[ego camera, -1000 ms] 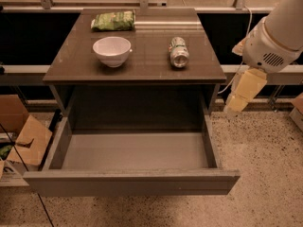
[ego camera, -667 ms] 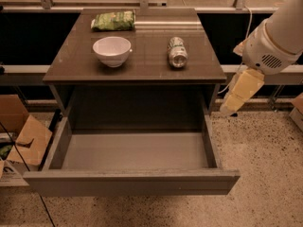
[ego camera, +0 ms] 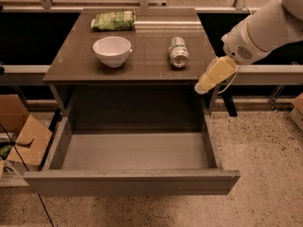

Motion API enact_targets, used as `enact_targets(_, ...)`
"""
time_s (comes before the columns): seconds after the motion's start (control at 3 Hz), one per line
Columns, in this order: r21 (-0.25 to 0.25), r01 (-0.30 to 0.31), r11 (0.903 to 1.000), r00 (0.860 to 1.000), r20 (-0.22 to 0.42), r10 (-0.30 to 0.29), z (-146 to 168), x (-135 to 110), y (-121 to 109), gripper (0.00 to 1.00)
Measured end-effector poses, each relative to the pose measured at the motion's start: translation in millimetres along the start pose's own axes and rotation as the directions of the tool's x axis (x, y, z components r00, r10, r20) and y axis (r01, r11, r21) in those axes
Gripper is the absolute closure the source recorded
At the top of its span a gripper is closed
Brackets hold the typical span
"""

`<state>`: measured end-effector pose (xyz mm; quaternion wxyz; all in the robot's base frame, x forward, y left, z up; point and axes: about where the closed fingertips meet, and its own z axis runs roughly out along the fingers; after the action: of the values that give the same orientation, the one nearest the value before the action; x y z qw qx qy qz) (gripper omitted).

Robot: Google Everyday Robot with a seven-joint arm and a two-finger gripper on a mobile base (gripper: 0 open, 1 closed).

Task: Place 7up can into top drawer

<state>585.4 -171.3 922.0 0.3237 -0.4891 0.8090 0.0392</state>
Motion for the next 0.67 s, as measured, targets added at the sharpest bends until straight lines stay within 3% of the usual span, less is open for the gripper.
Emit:
enact_targets(0.33,0.01,-0.032,0.9994,0.997,0.074,0.031,21.7,-18.8,-20.1,0.0)
enact_targets(0.67,-0.011,-0.075,0.9971,0.99,0.122,0.076,46.9,-33.1,-37.7,0.0)
